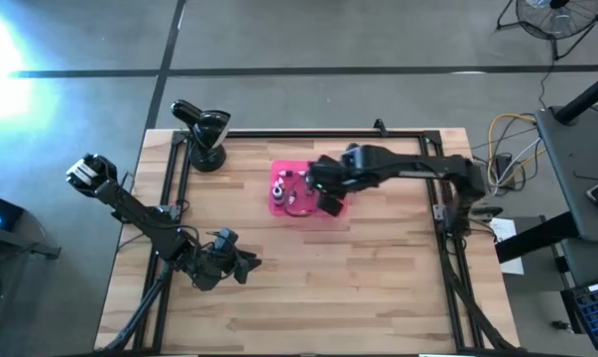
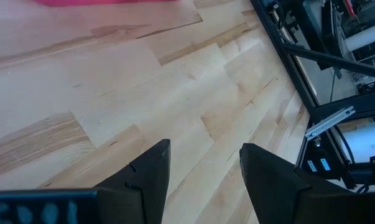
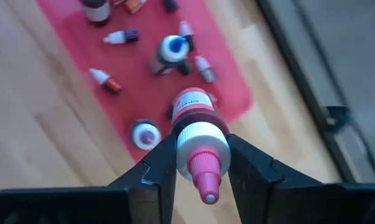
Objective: Pick & Place food coloring
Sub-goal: Put the pink food coloring bottle into the pink bin
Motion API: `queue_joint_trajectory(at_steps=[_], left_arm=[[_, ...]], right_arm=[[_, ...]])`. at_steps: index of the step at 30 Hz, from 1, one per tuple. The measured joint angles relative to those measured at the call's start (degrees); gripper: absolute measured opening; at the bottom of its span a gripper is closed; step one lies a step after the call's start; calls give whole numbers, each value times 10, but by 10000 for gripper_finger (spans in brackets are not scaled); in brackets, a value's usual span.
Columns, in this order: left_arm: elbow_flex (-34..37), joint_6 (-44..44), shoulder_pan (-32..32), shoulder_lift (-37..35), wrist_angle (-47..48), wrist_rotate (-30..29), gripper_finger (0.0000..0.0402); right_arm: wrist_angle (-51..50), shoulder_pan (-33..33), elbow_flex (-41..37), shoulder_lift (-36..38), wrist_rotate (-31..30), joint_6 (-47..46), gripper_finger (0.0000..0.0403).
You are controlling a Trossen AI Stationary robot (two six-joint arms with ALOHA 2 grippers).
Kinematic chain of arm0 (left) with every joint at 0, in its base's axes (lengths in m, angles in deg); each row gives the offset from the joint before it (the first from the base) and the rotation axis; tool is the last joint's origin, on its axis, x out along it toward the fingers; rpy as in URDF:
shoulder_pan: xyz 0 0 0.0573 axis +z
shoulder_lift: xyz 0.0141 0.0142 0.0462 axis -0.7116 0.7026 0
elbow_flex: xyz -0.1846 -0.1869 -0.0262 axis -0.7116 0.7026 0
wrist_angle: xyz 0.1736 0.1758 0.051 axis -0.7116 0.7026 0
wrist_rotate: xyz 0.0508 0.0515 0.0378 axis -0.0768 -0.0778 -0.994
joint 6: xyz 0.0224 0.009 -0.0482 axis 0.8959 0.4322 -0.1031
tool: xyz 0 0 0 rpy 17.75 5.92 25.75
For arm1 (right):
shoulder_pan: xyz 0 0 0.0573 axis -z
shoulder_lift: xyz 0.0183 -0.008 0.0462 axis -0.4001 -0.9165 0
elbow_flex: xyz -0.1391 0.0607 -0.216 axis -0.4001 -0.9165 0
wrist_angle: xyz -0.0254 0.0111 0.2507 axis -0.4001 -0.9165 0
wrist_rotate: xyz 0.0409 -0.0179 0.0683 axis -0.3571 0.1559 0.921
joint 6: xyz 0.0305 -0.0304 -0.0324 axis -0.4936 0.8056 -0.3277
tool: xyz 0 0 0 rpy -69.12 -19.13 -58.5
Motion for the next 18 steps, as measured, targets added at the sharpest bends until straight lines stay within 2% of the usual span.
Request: queue_joint_trajectory(at_steps=[6,12,18], left_arm=[[0,0,0,0,0,3,170],[0,0,0,0,0,3,170],[0,0,0,0,0,3,170]], right_arm=[[-1,21,59,-82,89,38,106],[13,22,70,-142,103,62,106],[78,29,37,-159,140,91,106]])
